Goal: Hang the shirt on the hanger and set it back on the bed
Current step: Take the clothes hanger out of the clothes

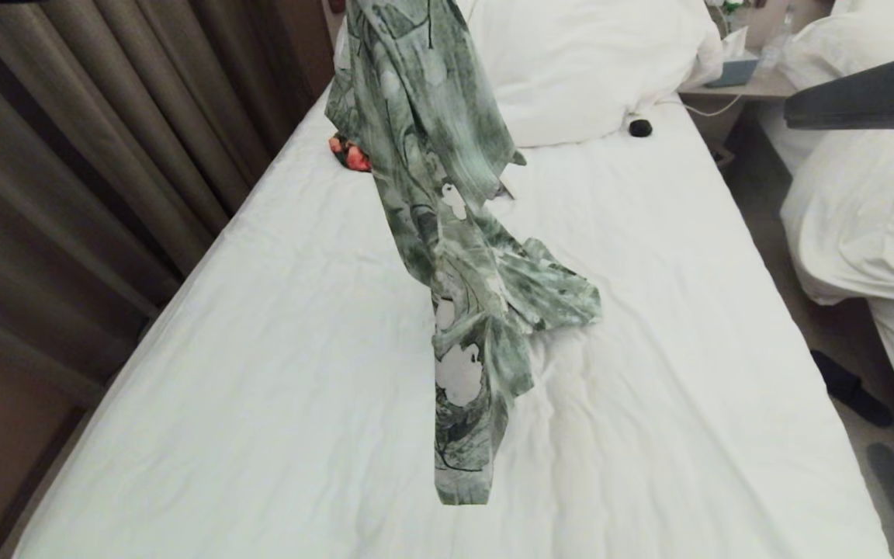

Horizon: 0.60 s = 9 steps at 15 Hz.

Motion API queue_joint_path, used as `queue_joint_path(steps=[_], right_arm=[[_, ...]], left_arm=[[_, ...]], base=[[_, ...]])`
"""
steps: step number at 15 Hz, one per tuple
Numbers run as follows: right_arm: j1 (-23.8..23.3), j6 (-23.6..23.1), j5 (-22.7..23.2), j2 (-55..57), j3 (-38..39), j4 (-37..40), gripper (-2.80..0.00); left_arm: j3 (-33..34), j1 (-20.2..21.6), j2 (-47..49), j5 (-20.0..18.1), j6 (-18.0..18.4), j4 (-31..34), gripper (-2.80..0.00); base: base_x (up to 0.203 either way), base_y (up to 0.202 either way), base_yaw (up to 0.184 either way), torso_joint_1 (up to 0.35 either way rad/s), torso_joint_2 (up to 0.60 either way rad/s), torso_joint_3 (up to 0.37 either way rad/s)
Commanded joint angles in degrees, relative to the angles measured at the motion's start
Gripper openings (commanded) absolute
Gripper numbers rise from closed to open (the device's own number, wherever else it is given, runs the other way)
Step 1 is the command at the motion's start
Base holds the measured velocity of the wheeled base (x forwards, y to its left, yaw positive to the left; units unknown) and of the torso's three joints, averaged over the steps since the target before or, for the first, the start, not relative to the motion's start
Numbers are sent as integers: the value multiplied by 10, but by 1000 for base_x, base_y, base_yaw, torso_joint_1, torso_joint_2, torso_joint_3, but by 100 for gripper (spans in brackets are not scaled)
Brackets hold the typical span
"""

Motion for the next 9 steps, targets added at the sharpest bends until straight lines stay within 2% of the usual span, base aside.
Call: queue_joint_path(steps=[1, 4, 6, 8, 9], right_arm=[[4, 0, 1, -1, 1, -1, -280], [16, -2, 0, -1, 14, -33, -280], [16, -2, 1, -3, 27, -60, -280], [15, -14, -1, -3, 43, -88, -280], [15, -21, -1, -4, 57, -105, -280]], left_arm=[[0, -2, -13, -2, 1, 0, -280], [1, -12, -30, -4, -3, 3, -280], [4, -35, -32, -9, -30, 7, -280], [4, -44, -32, -34, -37, 25, -280], [4, -44, -32, -60, -54, 35, -280]], base=[[0, 0, 0, 176, -515, -350], [0, 0, 0, 182, -547, -361], [0, 0, 0, 196, -566, -367], [0, 0, 0, 217, -588, -372], [0, 0, 0, 244, -610, -369]])
